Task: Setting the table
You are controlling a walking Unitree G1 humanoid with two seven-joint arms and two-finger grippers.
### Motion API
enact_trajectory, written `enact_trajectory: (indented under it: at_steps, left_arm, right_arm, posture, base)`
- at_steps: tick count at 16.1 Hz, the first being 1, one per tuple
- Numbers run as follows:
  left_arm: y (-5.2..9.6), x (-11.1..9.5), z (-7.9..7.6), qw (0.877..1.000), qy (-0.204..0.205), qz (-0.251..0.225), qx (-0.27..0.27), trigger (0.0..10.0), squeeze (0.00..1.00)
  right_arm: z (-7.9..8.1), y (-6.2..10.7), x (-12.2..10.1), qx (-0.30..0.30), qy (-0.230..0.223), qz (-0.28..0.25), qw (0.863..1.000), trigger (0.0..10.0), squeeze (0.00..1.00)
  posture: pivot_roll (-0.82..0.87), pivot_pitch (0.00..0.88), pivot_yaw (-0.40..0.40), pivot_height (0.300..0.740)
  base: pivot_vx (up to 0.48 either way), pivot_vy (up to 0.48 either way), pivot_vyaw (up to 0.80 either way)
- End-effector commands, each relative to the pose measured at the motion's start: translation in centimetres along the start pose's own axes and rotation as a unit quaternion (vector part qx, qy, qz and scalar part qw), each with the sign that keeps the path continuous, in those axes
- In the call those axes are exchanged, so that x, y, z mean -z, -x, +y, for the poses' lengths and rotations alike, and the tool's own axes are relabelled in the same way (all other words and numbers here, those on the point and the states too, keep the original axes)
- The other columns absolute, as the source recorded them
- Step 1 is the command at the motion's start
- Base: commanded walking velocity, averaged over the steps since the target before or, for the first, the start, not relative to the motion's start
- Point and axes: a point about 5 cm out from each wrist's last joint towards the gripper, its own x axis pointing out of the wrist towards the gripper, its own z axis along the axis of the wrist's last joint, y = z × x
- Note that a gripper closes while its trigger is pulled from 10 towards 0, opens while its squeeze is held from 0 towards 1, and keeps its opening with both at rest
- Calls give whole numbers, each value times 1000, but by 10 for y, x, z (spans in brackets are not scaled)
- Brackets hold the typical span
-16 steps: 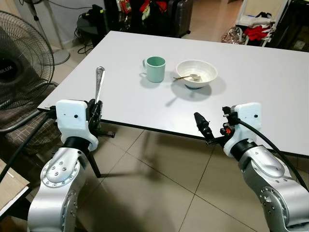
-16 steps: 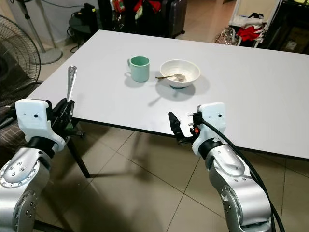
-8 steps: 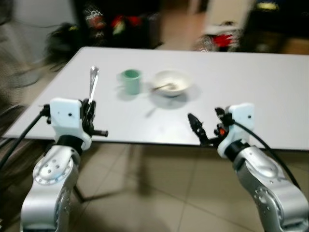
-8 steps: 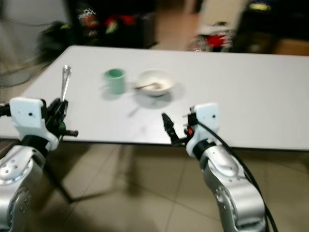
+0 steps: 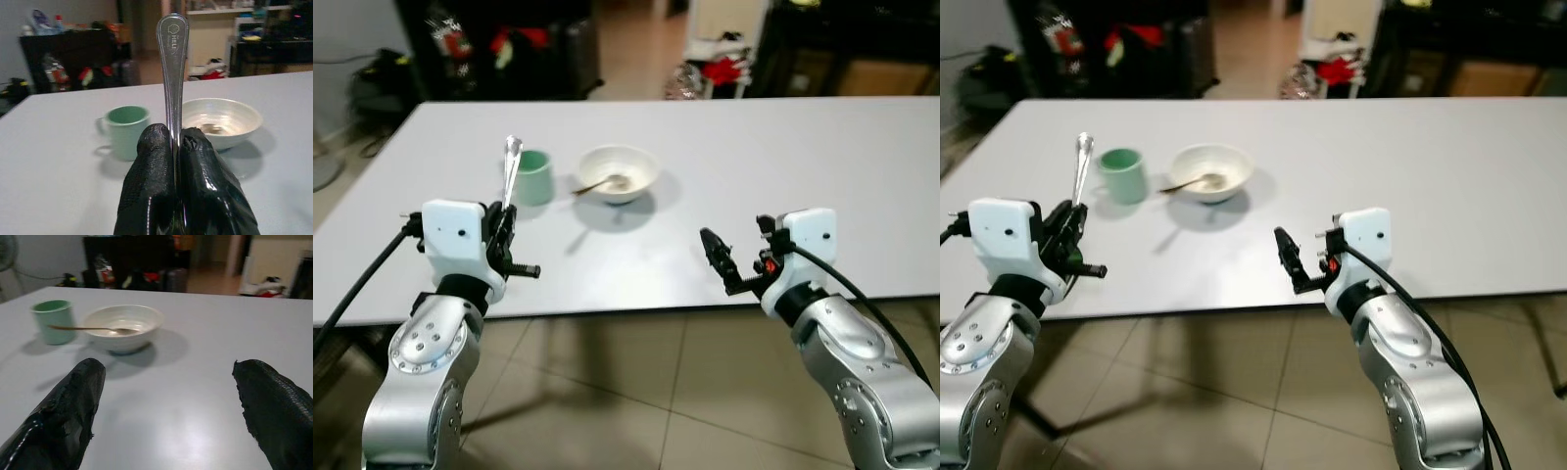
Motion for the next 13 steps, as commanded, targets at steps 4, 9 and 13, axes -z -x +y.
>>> enact_trajectory:
  at_steps: [4, 9, 13]
  left_arm:
    - [0, -3, -2, 1000, -1, -4, 8, 10000, 0]
    - [-1, -4, -2, 1000, -3, -7, 9, 10000, 0]
    - [-3, -3, -3, 1000, -2, -6, 13, 10000, 0]
  right_arm:
    - [-4, -1, 1, 1, 2, -1, 1000, 10000, 0]
    - [-3, -3, 0, -1, 2, -5, 1000, 10000, 0]
    - [-3, -4, 1, -3, 2, -6, 1000, 10000, 0]
  posture:
    - [-36, 15, 25, 740]
    - [-32, 6, 27, 740]
    - [-34, 6, 30, 740]
  base:
    - [267, 0, 0]
    - [268, 0, 0]
    - [270, 0, 0]
